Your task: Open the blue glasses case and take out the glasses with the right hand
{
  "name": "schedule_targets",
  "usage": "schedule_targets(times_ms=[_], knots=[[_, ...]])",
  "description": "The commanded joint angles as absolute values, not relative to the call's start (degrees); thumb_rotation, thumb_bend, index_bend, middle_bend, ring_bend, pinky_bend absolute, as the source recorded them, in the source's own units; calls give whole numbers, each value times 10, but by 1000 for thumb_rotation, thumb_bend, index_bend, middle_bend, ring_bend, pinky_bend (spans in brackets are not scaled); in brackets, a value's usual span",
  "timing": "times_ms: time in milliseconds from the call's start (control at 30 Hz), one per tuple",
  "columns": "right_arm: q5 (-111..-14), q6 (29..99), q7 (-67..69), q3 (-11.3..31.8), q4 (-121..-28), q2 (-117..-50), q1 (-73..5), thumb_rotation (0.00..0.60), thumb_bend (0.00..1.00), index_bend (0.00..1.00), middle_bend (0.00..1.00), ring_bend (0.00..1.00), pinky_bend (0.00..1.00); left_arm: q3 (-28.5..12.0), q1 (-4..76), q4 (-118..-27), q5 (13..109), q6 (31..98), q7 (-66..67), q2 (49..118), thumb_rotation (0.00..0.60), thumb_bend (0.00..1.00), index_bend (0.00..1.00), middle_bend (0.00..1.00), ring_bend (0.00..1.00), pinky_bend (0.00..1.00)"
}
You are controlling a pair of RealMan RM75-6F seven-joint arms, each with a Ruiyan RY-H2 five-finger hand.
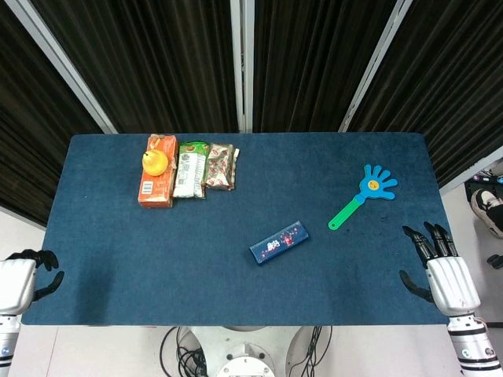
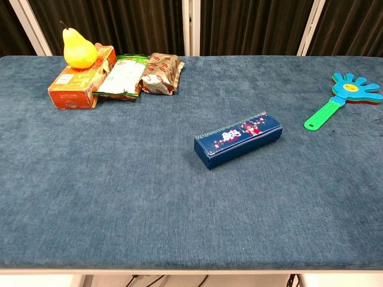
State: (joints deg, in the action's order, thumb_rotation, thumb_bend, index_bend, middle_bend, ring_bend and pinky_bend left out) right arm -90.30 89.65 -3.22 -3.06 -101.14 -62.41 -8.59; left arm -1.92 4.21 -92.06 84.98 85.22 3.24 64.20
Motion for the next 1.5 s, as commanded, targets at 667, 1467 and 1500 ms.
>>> schedule_targets(times_ms=[667, 1467, 1500], knots=[[-815, 554, -138, 70, -1000, -705, -307, 600, 163, 87, 142, 0, 0, -19, 38, -921, 850, 858, 35, 644, 600, 283, 564, 577, 458, 512], [-668, 409, -199, 88, -875, -850, -460, 600, 343, 143, 215, 0, 0, -18, 36, -918, 851, 856, 22, 641, 600, 284, 564, 577, 458, 512], [-667, 409, -199, 87, -876, -849, -461, 600, 343, 143, 216, 0, 0, -18, 36, -918, 851, 856, 21, 641, 600, 284, 564, 577, 458, 512]])
